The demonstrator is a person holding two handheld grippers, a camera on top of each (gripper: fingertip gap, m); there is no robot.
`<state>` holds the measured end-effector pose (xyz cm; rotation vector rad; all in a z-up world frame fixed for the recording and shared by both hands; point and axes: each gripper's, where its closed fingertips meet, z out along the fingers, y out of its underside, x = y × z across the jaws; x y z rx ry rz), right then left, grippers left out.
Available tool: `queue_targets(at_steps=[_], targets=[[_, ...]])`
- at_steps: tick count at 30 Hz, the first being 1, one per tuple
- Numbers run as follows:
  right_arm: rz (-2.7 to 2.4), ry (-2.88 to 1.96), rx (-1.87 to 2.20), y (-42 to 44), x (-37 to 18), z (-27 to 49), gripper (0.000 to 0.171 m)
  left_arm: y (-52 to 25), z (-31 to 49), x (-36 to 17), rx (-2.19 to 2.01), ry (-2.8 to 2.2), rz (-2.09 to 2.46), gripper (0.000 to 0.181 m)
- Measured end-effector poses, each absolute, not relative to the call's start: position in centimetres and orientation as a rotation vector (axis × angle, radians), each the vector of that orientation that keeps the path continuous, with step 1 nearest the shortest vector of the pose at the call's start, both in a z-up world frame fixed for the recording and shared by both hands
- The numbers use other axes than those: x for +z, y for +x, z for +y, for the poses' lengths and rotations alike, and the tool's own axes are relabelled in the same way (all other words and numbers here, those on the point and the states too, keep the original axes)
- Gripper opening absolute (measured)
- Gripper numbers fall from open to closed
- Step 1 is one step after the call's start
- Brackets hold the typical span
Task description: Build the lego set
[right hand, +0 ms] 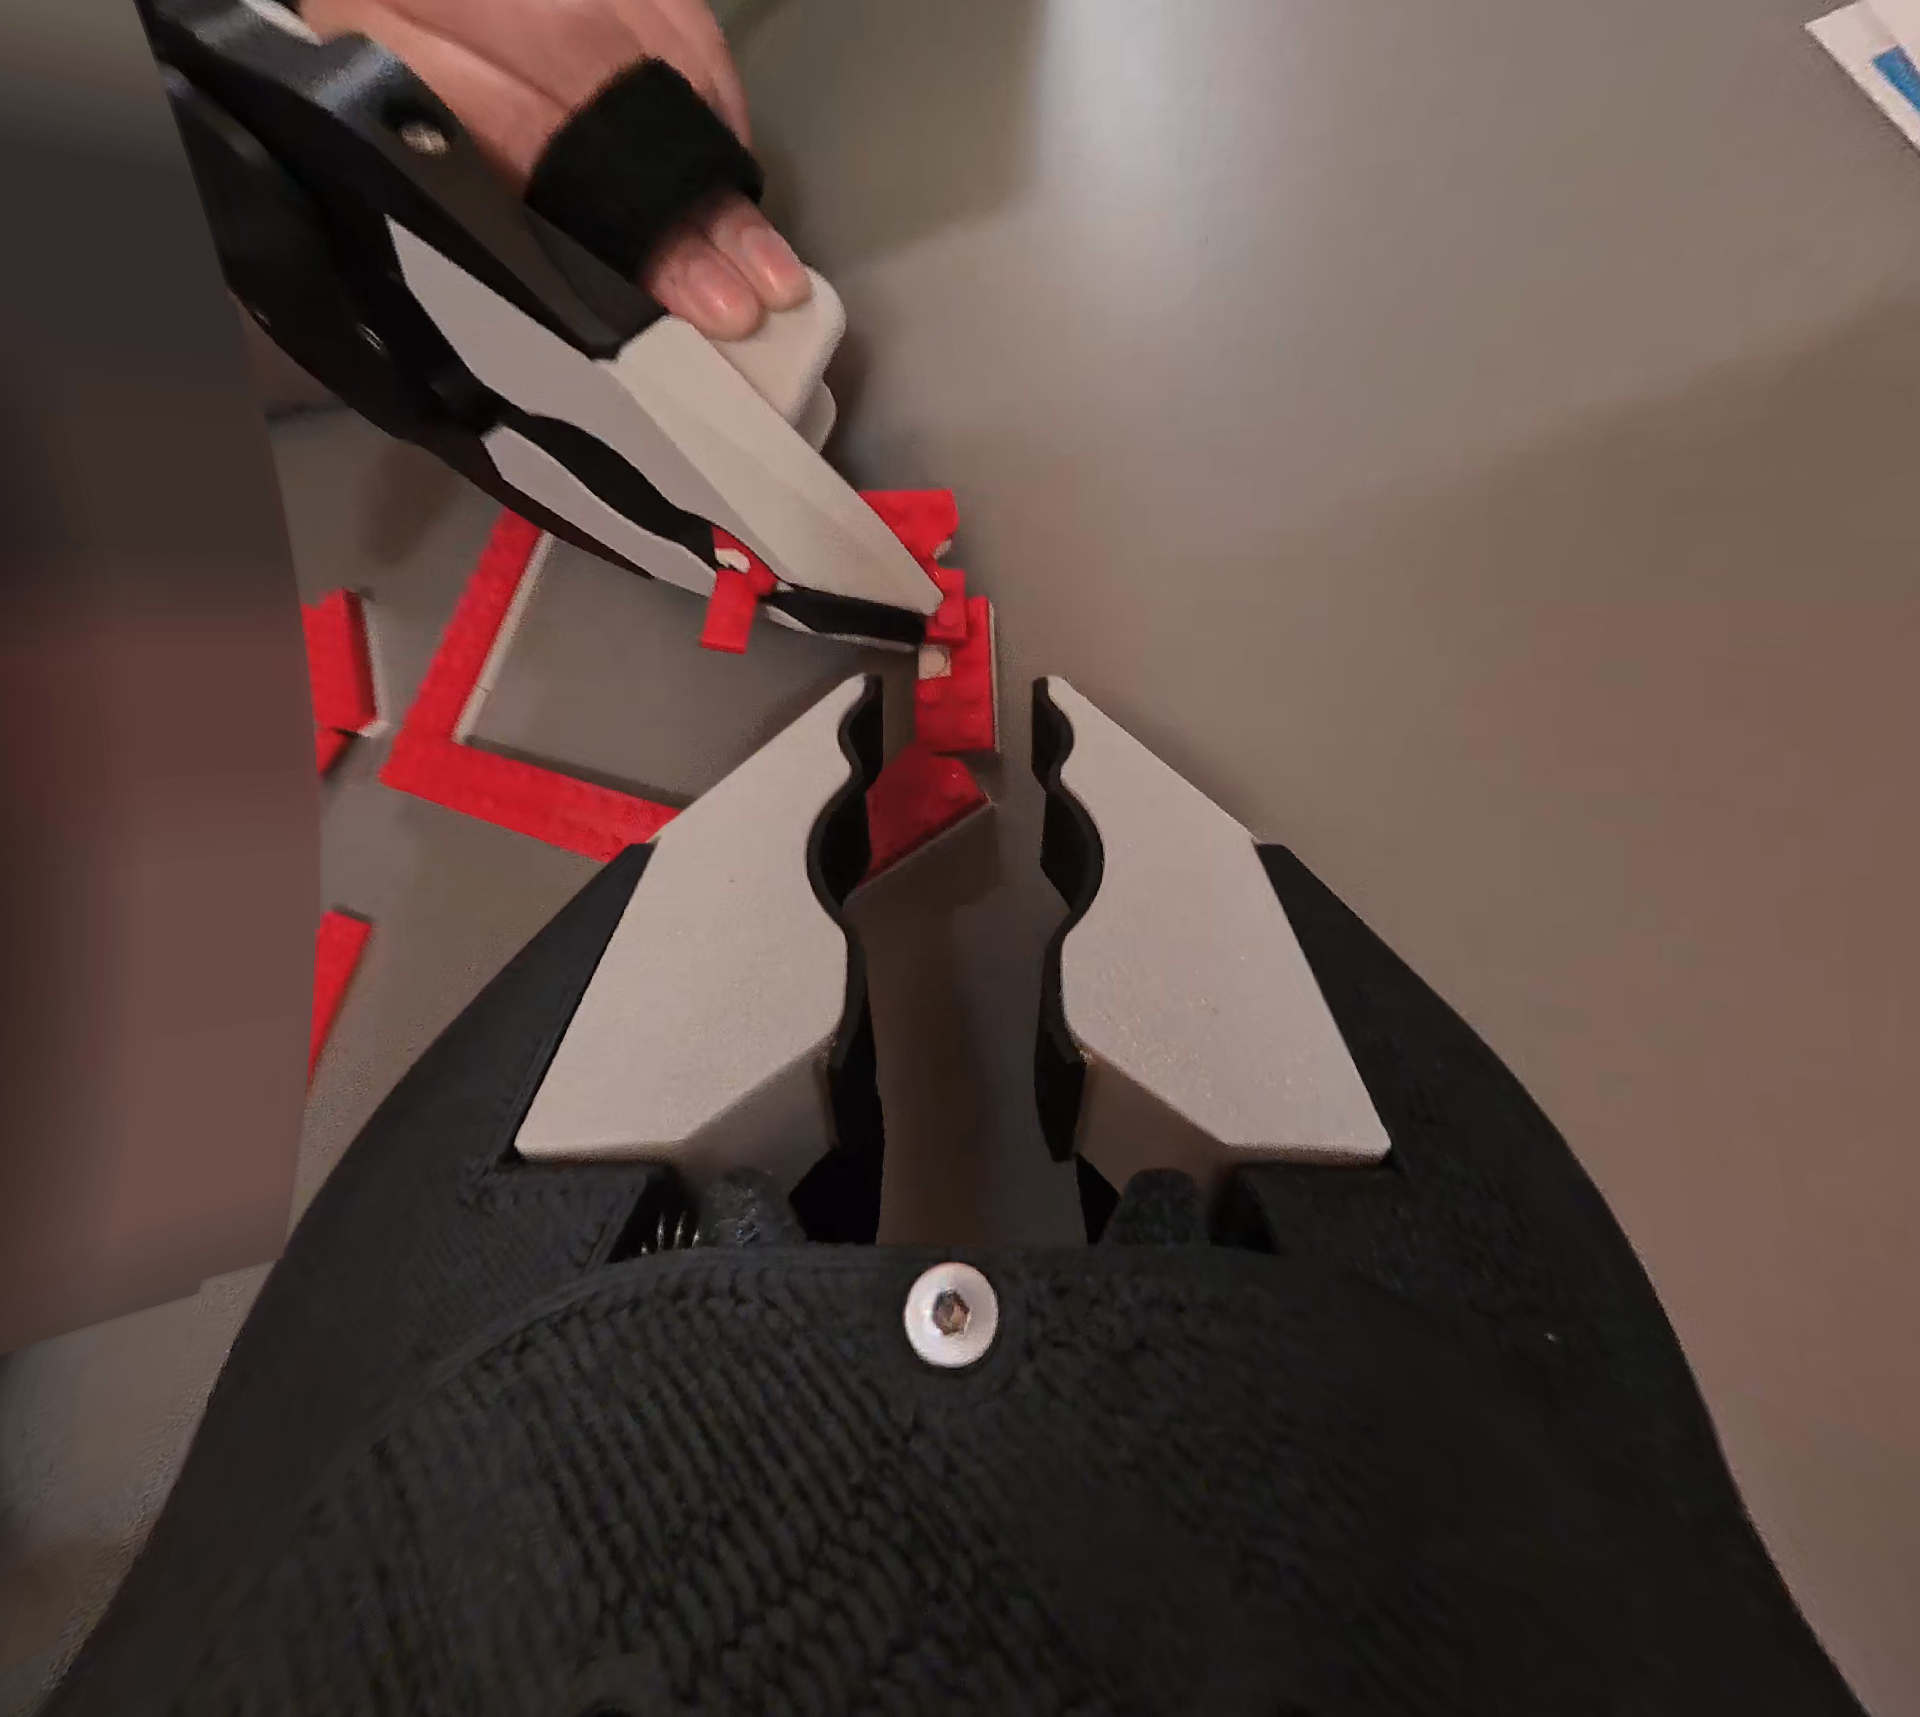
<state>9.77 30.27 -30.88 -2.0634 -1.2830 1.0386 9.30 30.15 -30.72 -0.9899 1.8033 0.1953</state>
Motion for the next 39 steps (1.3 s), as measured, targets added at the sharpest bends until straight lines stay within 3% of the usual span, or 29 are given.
queue_targets(at_steps=[8,15,25,39], targets=[[-1.417,-2.040,0.811,9.6,-31.3,30.2,0.029,9.1,29.7,-30.2,0.139,-0.966,1.790,0.010],[-1.545,-1.707,0.748,8.7,-28.9,29.6,0.008,9.3,29.0,-29.0,-0.168,-1.110,1.710,0.010],[-1.637,-1.595,0.652,8.2,-28.7,29.0,0.008,9.2,28.7,-27.2,-0.577,-1.314,1.554,0.010],[-1.623,-1.537,0.637,8.2,-28.0,29.2,0.001,8.7,29.1,-27.5,-0.597,-1.338,1.534,0.010]])
